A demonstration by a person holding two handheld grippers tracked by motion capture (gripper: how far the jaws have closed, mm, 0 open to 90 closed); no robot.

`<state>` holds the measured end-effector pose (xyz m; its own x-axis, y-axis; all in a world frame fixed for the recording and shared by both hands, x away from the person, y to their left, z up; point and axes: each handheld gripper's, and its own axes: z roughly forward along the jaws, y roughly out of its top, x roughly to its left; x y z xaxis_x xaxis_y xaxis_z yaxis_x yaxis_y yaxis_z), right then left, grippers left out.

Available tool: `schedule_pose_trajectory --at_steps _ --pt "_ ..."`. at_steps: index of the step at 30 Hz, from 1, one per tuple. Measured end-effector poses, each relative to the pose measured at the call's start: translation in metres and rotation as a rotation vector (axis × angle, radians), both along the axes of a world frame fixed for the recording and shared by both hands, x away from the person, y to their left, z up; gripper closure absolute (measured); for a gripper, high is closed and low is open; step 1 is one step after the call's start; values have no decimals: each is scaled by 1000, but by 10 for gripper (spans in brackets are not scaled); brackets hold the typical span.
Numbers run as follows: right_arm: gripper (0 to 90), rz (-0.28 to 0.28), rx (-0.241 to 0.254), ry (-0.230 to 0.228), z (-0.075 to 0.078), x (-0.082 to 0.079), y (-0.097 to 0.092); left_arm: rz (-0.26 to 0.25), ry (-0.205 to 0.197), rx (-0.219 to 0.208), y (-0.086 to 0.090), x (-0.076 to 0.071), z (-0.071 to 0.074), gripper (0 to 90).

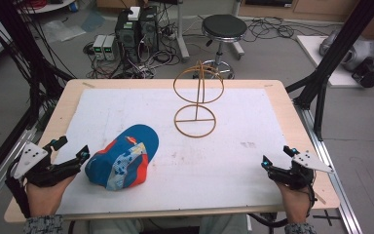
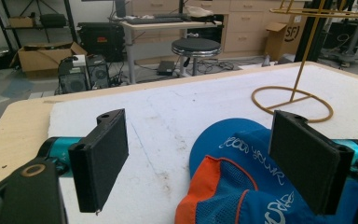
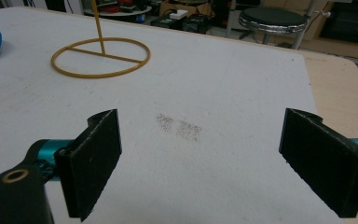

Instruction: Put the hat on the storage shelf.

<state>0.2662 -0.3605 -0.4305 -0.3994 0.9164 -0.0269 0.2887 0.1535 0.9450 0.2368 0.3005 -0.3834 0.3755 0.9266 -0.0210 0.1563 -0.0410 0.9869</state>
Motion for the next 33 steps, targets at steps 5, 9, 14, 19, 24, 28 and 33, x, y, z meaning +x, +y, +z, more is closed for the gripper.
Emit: schedule_pose_trajectory --at_steps 5,9,14,19,24,28,33 --pt "120 2 -3 0 0 1 -1 1 -5 -2 0 -1 1 201" --pt "120 4 -5 3 0 1 0 -11 -1 4 -3 0 1 201" --pt "121 3 -5 4 -1 1 0 -13 -5 3 -3 0 2 202" --pt "121 5 -13 3 0 1 1 -21 -12 2 -3 -1 4 202" --pt "121 3 -19 -1 0 1 1 -32 -15 4 -5 -1 5 204" --pt "121 4 -14 2 0 1 1 -34 -15 0 -6 -1 5 204" --pt "121 4 -12 4 0 1 2 -51 -14 2 -10 -1 6 206"
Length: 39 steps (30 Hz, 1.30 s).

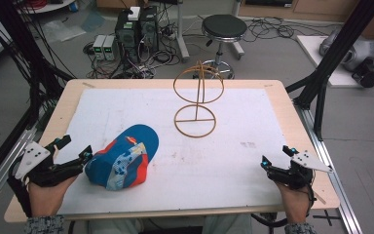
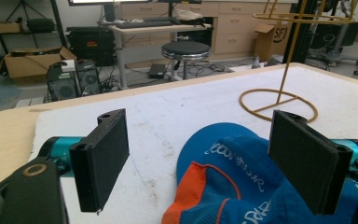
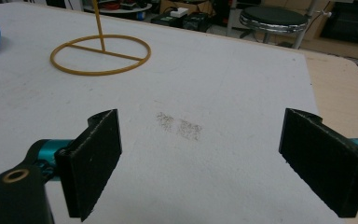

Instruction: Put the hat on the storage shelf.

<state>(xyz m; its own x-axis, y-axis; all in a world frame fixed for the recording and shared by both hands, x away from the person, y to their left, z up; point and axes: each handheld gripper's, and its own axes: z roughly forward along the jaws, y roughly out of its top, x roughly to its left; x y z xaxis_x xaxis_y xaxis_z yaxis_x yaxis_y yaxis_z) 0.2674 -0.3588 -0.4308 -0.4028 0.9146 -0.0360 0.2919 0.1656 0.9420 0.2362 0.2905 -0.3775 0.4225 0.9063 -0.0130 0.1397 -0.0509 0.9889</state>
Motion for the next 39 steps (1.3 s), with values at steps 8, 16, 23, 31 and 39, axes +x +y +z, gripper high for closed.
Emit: schedule_pose_trajectory --at_steps 8,16,23,31,39 --pt "121 1 -1 1 0 0 0 -35 -4 2 -11 1 1 209" --pt "121 -1 -2 5 0 0 0 -97 17 18 -30 5 -2 209" --pt "121 0 -3 6 0 0 0 -158 50 33 -44 9 -9 229" --pt "121 -2 -4 7 -1 0 -1 -193 79 45 -54 12 -16 284" --pt "121 -5 -3 9 -1 0 0 -205 112 51 -52 14 -20 406"
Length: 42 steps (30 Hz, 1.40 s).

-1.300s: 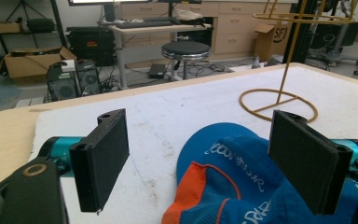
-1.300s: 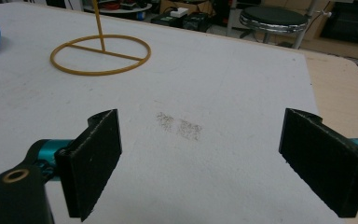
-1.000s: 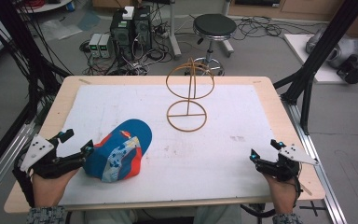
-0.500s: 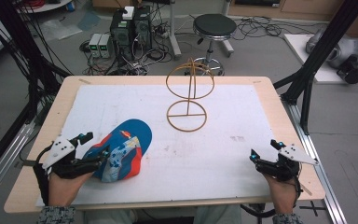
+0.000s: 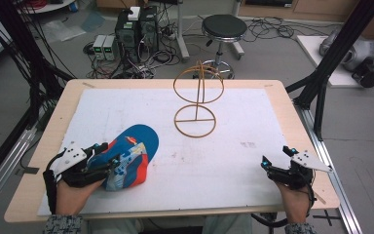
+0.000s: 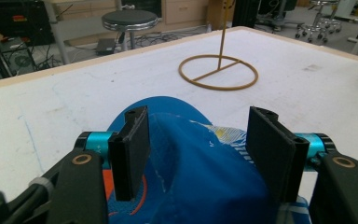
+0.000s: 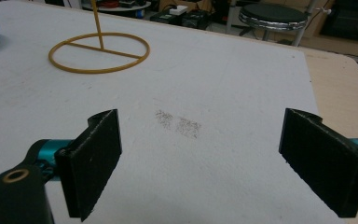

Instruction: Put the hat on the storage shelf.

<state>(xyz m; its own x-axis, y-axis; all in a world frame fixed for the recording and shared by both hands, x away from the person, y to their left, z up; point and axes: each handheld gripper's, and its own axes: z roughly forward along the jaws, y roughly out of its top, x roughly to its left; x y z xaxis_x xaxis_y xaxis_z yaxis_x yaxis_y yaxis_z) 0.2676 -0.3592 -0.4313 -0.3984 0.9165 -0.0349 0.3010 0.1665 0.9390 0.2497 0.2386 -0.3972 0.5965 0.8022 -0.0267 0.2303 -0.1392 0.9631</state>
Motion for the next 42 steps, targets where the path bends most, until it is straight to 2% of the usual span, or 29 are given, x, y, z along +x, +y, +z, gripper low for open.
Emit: schedule_pose_trajectory --at_steps 4,10,17,22,28,32,35,42 --pt "121 2 -5 -2 0 0 0 -6 17 9 0 0 -1 492" --pt "121 2 -3 -4 0 1 0 -4 41 25 -1 1 -3 570" --pt "121 3 -4 -3 0 1 0 -19 58 41 -2 0 -4 732" --pt "121 3 -5 2 0 0 0 -26 66 23 -2 0 -4 856" --pt "121 2 -4 -1 0 1 0 -60 61 -35 -8 2 1 885" --pt "121 -1 -3 -2 0 0 -1 -76 53 -54 -14 4 9 887" --pt "121 -1 -1 -3 0 0 -2 -94 42 -90 -19 6 17 888" --pt "121 0 4 -1 0 0 -2 -124 16 -107 -29 13 38 887"
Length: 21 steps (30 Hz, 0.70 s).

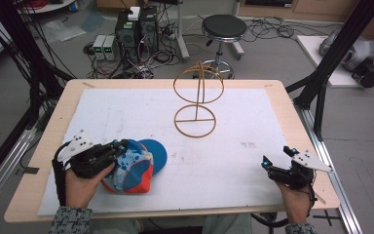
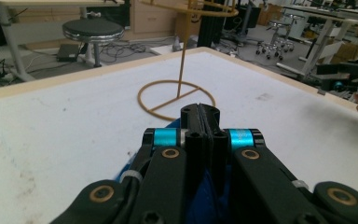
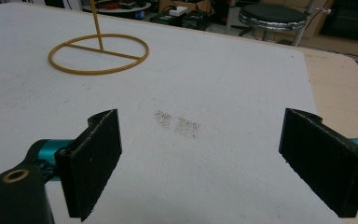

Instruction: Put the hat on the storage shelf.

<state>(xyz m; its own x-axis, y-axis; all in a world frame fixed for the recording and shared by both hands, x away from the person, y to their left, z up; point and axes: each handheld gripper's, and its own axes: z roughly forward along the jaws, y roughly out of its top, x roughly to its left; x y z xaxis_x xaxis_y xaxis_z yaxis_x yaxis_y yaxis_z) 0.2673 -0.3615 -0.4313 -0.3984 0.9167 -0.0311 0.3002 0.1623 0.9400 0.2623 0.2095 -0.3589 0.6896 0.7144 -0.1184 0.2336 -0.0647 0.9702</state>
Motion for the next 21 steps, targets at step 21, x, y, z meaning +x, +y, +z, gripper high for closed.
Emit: schedule_pose_trajectory --at_steps 21 --pt "122 -5 17 -1 -1 1 -2 -40 -133 0 -14 22 84 888"
